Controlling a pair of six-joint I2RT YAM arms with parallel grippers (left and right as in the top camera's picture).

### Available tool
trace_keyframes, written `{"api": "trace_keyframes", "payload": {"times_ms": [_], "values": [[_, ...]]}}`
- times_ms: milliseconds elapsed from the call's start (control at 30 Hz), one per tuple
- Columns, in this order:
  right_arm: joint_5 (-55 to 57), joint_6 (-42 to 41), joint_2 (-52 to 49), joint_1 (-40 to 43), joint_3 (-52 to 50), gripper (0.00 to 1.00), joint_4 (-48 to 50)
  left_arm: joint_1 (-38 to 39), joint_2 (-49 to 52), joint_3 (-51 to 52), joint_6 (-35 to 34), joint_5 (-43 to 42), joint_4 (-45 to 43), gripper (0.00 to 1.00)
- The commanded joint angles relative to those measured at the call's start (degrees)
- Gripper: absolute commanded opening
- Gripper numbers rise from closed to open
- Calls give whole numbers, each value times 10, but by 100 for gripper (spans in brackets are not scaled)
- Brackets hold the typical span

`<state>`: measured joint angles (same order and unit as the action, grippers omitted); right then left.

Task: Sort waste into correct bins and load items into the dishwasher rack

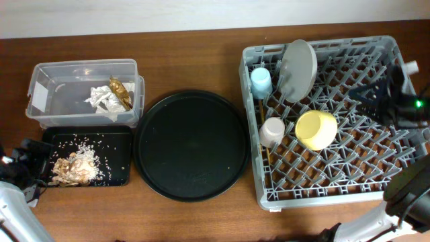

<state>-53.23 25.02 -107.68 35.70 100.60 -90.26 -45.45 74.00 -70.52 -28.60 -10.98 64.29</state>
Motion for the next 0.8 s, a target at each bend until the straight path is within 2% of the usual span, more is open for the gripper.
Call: {"api": "trace_keyframes", "payload": {"times_ms": [0, 33, 133, 167, 633, 700, 767], "values": [[332, -226, 59, -163, 105, 98, 40, -1, -1, -5, -7, -2, 1, 99], [391, -262, 69, -249, 108, 98, 56, -1, -1, -5, -7, -2, 1, 99], [563, -333, 68, -404, 106, 98, 59, -1, -1, -5, -7, -2, 1, 99], [569, -335, 68, -449, 106, 98, 61, -1, -1, -5, -7, -2, 1, 99], [569, -335, 67, -454, 106, 98, 53, -1, -1, -5, -7, -2, 1, 99], [569, -335, 101, -453, 106, 98, 53, -1, -1, -5, -7, -2, 1, 99], [569, -335, 177, -454, 106, 99, 52, -1, -1, -5, -7, -2, 1, 99]]}}
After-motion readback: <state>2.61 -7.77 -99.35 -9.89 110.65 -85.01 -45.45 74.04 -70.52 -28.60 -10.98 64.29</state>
